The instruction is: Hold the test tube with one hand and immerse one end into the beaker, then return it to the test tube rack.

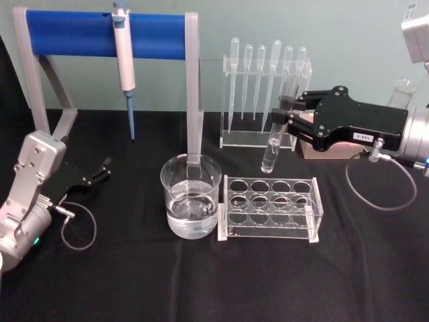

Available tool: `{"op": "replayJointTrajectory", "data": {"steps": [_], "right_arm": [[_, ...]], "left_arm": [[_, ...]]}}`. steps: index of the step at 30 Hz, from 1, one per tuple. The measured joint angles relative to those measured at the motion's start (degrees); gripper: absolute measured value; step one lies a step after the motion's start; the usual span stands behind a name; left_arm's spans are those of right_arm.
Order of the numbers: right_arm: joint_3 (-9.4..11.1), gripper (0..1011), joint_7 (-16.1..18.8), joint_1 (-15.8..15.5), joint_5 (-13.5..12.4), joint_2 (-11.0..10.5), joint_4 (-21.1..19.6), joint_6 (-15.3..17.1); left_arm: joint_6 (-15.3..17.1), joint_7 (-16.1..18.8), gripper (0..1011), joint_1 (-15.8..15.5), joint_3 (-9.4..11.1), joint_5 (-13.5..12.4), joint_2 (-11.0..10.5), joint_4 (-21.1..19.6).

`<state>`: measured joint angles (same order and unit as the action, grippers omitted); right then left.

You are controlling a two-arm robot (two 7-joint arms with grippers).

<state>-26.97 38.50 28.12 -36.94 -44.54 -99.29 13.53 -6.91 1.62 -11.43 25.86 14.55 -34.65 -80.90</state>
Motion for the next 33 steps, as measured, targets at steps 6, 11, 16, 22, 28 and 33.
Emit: {"op": "replayJointTrajectory", "data": {"steps": [6, 11, 16, 22, 28, 33], "right_arm": [[-0.28, 242, -0.21, 0.85, -0.65, -0.42, -0.35, 0.03], [-0.57, 242, -0.34, 1.36, -1.57, -0.81, -0.55, 0.25], [-0.95, 242, -0.22, 1.68, -2.22, -0.95, -0.37, 0.58], [-0.91, 242, -0.20, 1.63, -2.17, -0.94, -0.37, 0.56], [-0.88, 242, -0.18, 1.60, -2.10, -0.92, -0.38, 0.52], [-0.84, 242, -0.15, 1.57, -2.02, -0.89, -0.37, 0.48]], "left_arm": [[0.00, 0.00, 1000, 0.00, 0.00, 0.00, 0.00, 0.00], [0.00, 0.00, 1000, 0.00, 0.00, 0.00, 0.00, 0.00], [0.00, 0.00, 1000, 0.00, 0.00, 0.00, 0.00, 0.00], [0.00, 0.00, 1000, 0.00, 0.00, 0.00, 0.00, 0.00], [0.00, 0.00, 1000, 0.00, 0.00, 0.00, 0.00, 0.00], [0.00, 0.00, 1000, 0.00, 0.00, 0.00, 0.00, 0.00]]}}
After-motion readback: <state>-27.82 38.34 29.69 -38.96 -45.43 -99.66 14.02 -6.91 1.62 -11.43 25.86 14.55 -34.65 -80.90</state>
